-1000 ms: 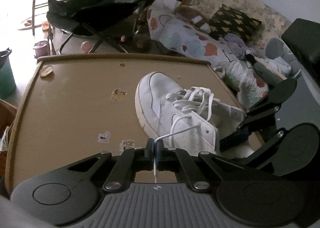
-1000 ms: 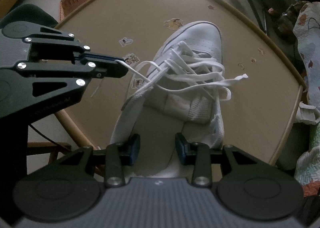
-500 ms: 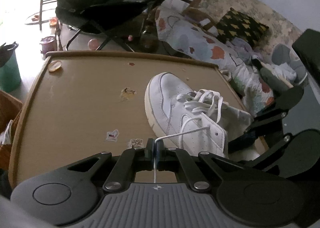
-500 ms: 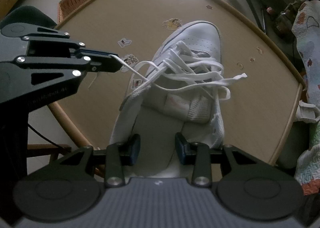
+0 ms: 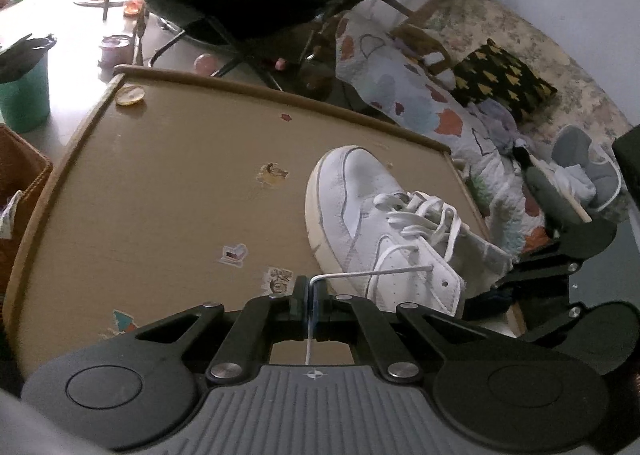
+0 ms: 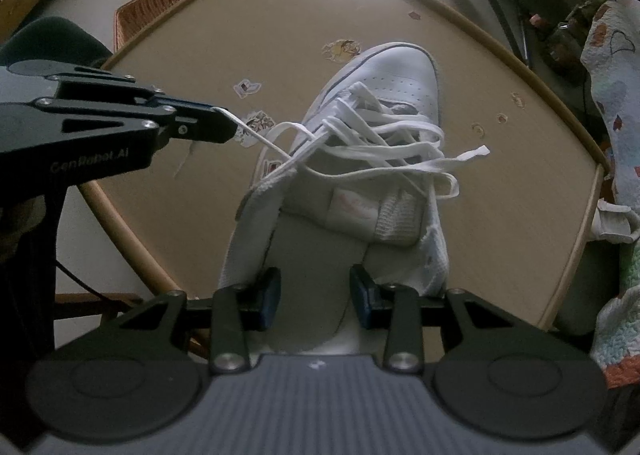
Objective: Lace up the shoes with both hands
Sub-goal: 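Pull the lace end away from the sneaker with the left gripper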
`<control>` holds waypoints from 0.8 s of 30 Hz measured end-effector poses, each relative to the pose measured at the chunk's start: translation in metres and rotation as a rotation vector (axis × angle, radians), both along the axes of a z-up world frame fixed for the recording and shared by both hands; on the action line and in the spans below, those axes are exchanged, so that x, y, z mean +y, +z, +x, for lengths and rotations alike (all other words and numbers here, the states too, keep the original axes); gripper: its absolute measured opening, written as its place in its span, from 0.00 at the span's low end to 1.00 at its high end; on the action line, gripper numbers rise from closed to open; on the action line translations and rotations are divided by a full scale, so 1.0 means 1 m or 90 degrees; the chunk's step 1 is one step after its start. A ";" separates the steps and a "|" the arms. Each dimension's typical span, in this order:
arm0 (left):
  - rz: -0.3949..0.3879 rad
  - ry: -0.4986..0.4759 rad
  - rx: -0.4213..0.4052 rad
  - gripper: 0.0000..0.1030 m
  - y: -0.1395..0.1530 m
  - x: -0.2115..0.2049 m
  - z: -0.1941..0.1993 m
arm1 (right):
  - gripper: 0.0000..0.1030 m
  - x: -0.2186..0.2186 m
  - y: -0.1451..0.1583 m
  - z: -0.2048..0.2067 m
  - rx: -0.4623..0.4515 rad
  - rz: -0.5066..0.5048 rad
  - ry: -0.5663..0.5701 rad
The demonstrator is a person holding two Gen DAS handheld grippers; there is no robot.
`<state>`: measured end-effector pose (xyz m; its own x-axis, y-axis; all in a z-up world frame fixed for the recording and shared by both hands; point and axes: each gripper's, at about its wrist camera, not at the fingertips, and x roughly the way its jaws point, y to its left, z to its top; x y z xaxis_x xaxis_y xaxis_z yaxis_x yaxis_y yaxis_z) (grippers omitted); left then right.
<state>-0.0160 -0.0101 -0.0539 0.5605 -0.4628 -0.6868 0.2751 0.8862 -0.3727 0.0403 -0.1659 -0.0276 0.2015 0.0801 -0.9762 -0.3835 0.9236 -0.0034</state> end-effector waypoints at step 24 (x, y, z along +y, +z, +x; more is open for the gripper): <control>0.015 0.073 0.008 0.02 -0.001 0.028 0.008 | 0.37 -0.001 -0.001 0.002 -0.003 0.001 -0.006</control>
<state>-0.0079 0.0184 -0.0545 0.6003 -0.3799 -0.7038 0.1666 0.9201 -0.3545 0.0426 -0.1669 -0.0290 0.2063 0.0792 -0.9753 -0.3747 0.9271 -0.0039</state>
